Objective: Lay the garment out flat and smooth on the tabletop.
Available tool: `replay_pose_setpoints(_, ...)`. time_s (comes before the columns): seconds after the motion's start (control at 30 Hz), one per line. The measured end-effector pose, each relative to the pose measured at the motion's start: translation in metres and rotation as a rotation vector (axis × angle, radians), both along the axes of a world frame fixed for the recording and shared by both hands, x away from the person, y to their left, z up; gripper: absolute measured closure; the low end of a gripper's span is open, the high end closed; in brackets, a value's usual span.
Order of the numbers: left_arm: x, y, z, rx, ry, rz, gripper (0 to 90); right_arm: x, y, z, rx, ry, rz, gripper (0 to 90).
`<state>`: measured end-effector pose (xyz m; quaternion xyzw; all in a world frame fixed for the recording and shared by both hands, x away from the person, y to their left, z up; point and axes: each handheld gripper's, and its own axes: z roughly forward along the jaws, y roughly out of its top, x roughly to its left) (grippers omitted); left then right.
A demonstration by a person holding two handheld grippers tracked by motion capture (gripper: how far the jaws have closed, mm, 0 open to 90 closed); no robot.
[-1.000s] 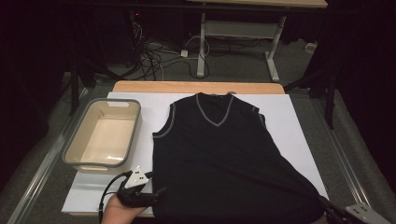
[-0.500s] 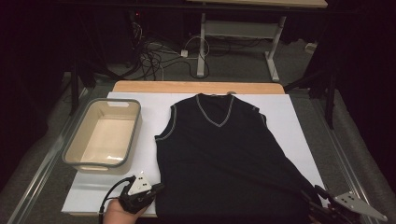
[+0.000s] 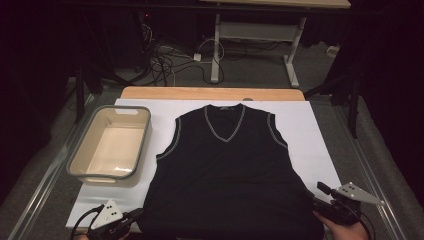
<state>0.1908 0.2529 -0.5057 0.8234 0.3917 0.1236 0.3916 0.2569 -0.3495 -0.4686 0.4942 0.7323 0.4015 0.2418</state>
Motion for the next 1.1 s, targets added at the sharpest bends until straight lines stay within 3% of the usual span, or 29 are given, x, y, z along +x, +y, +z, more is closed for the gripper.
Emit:
replay_pose_setpoints(0.07,-0.001,-0.003,-0.001,0.014,-0.01,-0.006,85.1,0.004,0.002,-0.005,-0.003,0.047,0.019,48.6)
replay_pose_setpoints(0.13,0.0,-0.004,-0.002,0.006,-0.018,-0.012,84.3,0.006,0.005,-0.011,-0.046,0.082,0.026,52.3)
replay_pose_setpoints(0.2,0.002,-0.005,-0.002,-0.009,-0.016,-0.014,82.4,0.005,0.008,-0.013,-0.092,0.083,0.021,57.3)
replay_pose_setpoints(0.23,0.003,-0.006,-0.002,-0.011,-0.015,-0.018,80.8,0.004,0.009,-0.013,-0.109,0.078,0.018,63.1)
replay_pose_setpoints(0.3,0.006,-0.01,-0.001,-0.014,-0.02,-0.025,73.2,0.002,0.009,-0.014,-0.096,0.078,0.053,83.5)
replay_pose_setpoints(0.33,0.008,-0.011,0.0,-0.023,-0.024,-0.031,70.4,0.0,0.01,-0.015,-0.083,0.075,0.073,85.3)
replay_pose_setpoints(0.43,0.014,-0.02,0.004,-0.027,-0.04,-0.051,58.1,-0.008,0.007,-0.013,-0.109,0.042,0.071,87.3)
replay_pose_setpoints(0.57,0.027,-0.038,0.004,0.02,-0.055,-0.076,44.7,-0.028,-0.012,-0.004,-0.094,-0.023,-0.012,87.7)
replay_pose_setpoints(0.73,0.045,-0.059,0.0,0.066,-0.025,-0.061,36.6,-0.057,-0.045,-0.002,-0.085,-0.039,-0.103,87.7)
replay_pose_setpoints(0.8,0.05,-0.062,-0.001,0.054,0.0,-0.052,34.5,-0.065,-0.052,-0.004,-0.064,-0.036,-0.116,85.9)
replay_pose_setpoints(0.83,0.052,-0.062,-0.001,0.041,0.022,-0.042,34.5,-0.067,-0.053,-0.005,-0.047,-0.034,-0.112,84.1)
replay_pose_setpoints(0.9,0.052,-0.06,-0.001,0.03,0.026,-0.036,39.7,-0.068,-0.054,-0.004,-0.028,-0.028,-0.105,69.0)
replay_pose_setpoints(0.97,0.049,-0.06,-0.001,0.015,0.025,-0.054,54.0,-0.068,-0.054,-0.003,-0.001,-0.032,-0.101,63.9)
replay_pose_setpoints(1.07,0.046,-0.063,-0.001,0.003,0.027,-0.099,80.3,-0.065,-0.049,-0.002,-0.004,-0.037,-0.087,61.6)
replay_pose_setpoints(1.1,0.045,-0.063,-0.002,0.007,0.015,-0.098,83.1,-0.063,-0.047,-0.002,-0.006,-0.036,-0.083,61.1)
